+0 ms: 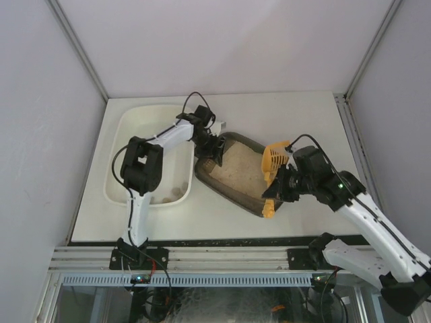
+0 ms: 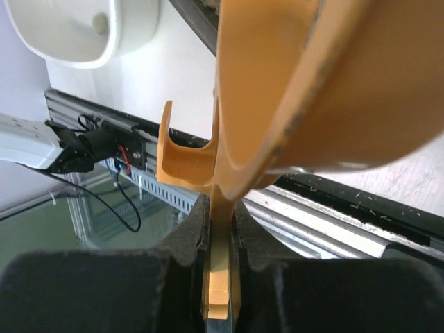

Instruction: Clean the litter box

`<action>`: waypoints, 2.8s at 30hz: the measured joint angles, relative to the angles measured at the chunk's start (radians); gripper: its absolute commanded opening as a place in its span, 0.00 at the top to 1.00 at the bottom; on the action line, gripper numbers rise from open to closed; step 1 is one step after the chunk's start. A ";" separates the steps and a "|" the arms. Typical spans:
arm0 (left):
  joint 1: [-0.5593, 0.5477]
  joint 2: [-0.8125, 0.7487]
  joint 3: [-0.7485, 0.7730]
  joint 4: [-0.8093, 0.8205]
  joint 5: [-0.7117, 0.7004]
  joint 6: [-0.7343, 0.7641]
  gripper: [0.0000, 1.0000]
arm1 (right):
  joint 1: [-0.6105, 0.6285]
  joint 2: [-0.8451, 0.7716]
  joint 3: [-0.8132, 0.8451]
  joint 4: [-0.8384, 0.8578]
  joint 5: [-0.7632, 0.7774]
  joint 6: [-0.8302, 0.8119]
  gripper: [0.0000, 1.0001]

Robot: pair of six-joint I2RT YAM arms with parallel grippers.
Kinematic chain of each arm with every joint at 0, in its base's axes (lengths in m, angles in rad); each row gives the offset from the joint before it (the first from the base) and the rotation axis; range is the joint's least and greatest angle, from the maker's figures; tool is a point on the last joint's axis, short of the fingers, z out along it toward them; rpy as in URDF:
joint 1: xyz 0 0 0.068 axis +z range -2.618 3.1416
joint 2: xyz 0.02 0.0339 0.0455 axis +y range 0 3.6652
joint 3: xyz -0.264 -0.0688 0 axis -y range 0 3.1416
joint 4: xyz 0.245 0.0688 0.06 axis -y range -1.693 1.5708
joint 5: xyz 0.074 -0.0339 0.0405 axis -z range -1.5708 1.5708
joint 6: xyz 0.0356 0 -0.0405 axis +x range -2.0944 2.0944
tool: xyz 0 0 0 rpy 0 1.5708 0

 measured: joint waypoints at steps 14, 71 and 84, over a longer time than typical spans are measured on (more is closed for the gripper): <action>0.002 -0.280 -0.389 0.130 0.014 -0.144 0.00 | -0.070 0.332 0.005 0.060 -0.312 -0.180 1.00; 0.091 -0.348 -0.061 -0.246 0.829 0.193 0.23 | 0.013 0.360 0.019 0.327 -0.457 -0.218 1.00; 0.066 -0.282 -0.059 -0.186 0.833 0.136 0.81 | 0.059 0.372 0.019 0.373 -0.475 -0.209 1.00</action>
